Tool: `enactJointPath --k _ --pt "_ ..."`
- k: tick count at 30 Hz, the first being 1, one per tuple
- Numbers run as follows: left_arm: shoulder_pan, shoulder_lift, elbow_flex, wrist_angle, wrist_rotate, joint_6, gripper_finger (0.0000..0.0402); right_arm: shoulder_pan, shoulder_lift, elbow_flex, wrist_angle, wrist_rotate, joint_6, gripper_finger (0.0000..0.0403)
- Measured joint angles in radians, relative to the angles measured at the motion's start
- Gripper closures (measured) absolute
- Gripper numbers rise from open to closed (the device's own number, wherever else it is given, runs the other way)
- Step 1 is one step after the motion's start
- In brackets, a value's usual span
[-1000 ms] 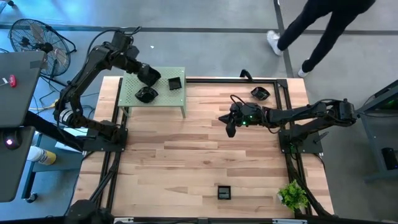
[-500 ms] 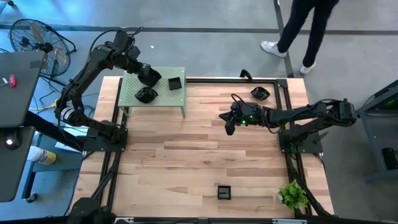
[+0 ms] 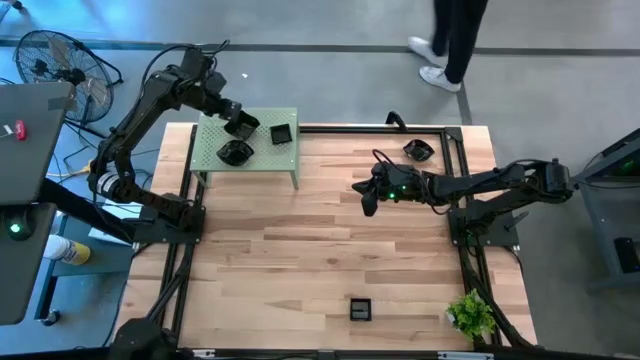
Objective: Pick & Place Mini shaped plates
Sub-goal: Stack the black distorted square plate on top of the stacked black distorted square plate on the shelf
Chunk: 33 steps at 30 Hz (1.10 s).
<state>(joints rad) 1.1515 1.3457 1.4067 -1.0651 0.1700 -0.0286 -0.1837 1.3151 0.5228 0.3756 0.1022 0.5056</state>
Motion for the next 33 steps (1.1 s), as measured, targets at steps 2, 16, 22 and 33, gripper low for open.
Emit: enactJointPath --k 2,16,22,33 --pt "0.0 0.0 0.0 0.0 0.034 0.002 0.0266 0.0 0.0 0.0 0.0 0.0 -0.001 0.0391" --pt "-0.107 0.001 -0.079 0.09 -0.028 0.051 0.0388 0.0 0.0 0.0 0.0 0.0 -0.012 0.0391" --pt "-0.105 0.001 -0.109 0.101 -0.02 0.051 0.0399 0.0 0.0 0.0 0.0 0.0 -0.011 0.0391" --pt "-0.105 0.001 -0.143 0.131 -0.016 0.05 0.0401 0.0 0.0 0.0 0.0 0.0 -0.008 0.0391"
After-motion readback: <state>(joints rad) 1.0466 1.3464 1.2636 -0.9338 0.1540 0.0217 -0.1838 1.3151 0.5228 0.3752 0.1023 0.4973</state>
